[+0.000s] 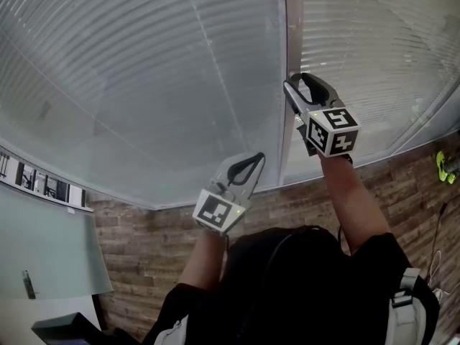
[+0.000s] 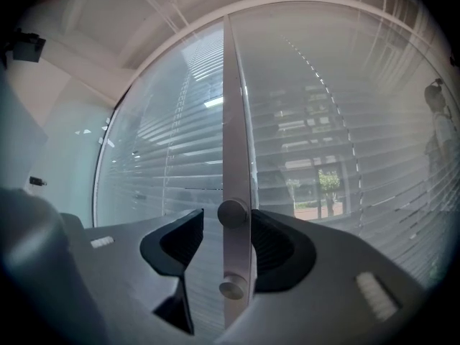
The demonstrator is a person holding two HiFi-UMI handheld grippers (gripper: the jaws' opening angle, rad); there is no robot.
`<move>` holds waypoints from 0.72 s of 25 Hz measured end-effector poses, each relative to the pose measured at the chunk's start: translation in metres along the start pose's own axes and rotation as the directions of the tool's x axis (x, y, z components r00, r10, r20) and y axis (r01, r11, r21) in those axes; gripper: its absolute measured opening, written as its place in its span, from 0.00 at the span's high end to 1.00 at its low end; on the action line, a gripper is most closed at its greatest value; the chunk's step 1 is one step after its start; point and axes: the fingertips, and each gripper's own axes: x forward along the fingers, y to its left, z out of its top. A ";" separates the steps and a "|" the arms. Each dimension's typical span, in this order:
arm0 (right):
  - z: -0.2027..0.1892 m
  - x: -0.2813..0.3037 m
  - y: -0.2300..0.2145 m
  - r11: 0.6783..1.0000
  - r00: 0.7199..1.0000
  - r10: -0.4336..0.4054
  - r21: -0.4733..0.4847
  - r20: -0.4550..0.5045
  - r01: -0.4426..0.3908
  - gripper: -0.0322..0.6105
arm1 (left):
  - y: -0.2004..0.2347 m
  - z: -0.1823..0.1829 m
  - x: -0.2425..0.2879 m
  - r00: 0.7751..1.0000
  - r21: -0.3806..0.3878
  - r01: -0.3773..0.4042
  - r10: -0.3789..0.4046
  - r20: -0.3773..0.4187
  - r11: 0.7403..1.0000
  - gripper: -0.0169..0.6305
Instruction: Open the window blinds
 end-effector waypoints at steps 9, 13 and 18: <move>0.001 -0.008 0.002 0.965 1.000 -0.010 -0.263 -0.027 0.003 0.55 | -0.003 0.000 0.005 0.999 0.012 0.008 -0.008 0.038 1.000 0.97; 0.010 -0.007 0.007 0.861 0.998 -0.030 -0.508 -0.060 -0.005 0.55 | -0.006 0.002 0.007 1.000 -0.001 0.023 -0.023 0.004 1.000 0.97; 0.016 -0.007 0.010 0.598 0.989 -0.108 -0.802 -0.100 -0.016 0.55 | -0.007 0.004 0.009 1.000 -0.006 0.026 -0.026 -0.007 1.000 0.97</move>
